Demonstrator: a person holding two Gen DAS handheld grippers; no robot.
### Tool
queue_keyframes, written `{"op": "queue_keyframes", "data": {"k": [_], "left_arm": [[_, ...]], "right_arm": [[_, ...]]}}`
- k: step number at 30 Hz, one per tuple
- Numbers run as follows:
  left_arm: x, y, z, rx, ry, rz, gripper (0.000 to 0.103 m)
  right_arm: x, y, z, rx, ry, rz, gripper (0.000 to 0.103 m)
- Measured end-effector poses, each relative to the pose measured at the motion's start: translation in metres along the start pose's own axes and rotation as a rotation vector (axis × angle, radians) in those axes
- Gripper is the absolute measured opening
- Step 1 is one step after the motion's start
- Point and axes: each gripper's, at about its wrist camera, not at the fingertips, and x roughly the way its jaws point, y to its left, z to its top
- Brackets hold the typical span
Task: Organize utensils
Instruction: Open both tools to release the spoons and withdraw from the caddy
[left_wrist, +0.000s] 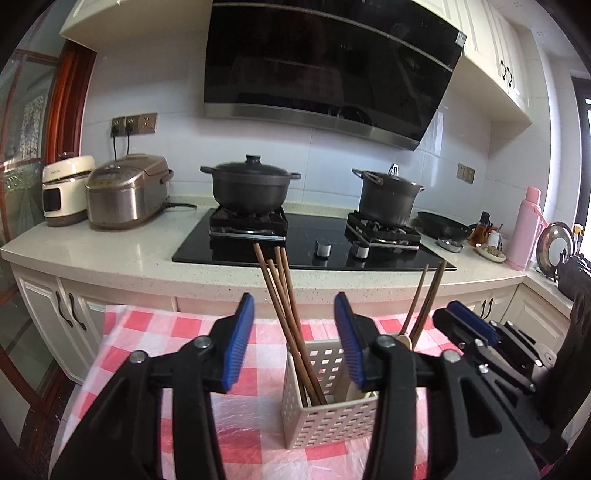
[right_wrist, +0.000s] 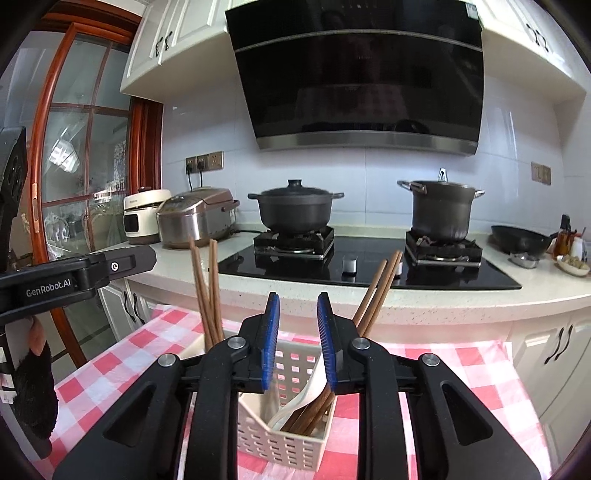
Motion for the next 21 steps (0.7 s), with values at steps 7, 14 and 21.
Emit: {"op": "queue_keyframes", "data": {"k": [7, 14, 21], "left_arm": [[-0.044, -0.006, -0.004, 0.026, -0.041, 0.018, 0.077], [-0.08, -0.005, -0.021, 0.05, -0.067, 0.05, 0.094], [-0.108, -0.006, -0.053, 0.11, -0.071, 0.097, 0.098]], "right_arm": [[-0.041, 0.012, 0.006, -0.01, -0.013, 0.015, 0.035], [-0.076, 0.021, -0.001, 0.006, 0.024, 0.04, 0.046], [-0.098, 0.03, -0.014, 0.022, 0.106, 0.075, 0.056]]}}
